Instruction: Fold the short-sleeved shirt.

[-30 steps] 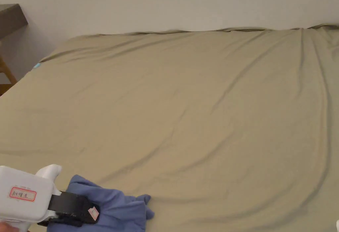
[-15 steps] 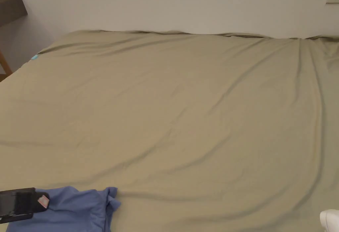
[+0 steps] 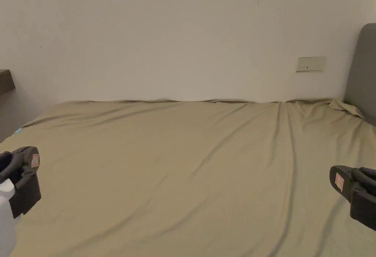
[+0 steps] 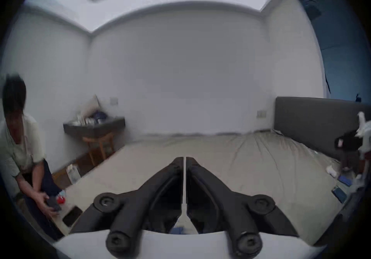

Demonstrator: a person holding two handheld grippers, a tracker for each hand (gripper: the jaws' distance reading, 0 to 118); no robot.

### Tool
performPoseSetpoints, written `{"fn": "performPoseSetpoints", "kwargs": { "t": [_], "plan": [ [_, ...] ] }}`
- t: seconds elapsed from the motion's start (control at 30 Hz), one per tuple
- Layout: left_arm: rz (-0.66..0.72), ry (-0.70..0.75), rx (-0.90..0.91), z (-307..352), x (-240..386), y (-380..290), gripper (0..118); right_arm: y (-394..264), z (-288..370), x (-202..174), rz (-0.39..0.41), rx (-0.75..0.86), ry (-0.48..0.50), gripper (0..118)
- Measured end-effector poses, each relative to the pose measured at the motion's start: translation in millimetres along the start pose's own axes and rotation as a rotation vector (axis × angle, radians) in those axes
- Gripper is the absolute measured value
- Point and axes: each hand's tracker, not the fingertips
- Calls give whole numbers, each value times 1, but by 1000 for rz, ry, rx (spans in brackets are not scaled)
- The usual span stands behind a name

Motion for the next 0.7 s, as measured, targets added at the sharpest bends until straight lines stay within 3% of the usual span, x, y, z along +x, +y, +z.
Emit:
{"fn": "performPoseSetpoints", "kwargs": {
  "t": [0.13,0.33,0.37,0.4,0.43,0.47,0.57,0.7],
  "plan": [
    [75,-124,33,13,10,-42,2,24,15,12,2,71,-28,3],
    [140,-155,36,24,14,-73,3,30,23,23,6,125,-60,3],
    [147,-150,42,26,13,-74,13,31,23,24,8,126,-72,3],
    [149,-152,40,27,14,-76,63,33,24,25,10,119,-87,24],
    [139,-177,4,22,17,-84,109,32,23,25,11,123,-103,68],
    [115,-191,-45,19,18,-90,118,32,21,27,8,119,-106,114],
    [86,-204,19,29,16,-94,118,33,34,24,18,157,-93,118],
    [89,-203,3,24,20,-107,118,27,20,22,63,145,-165,118]
  ]
}}
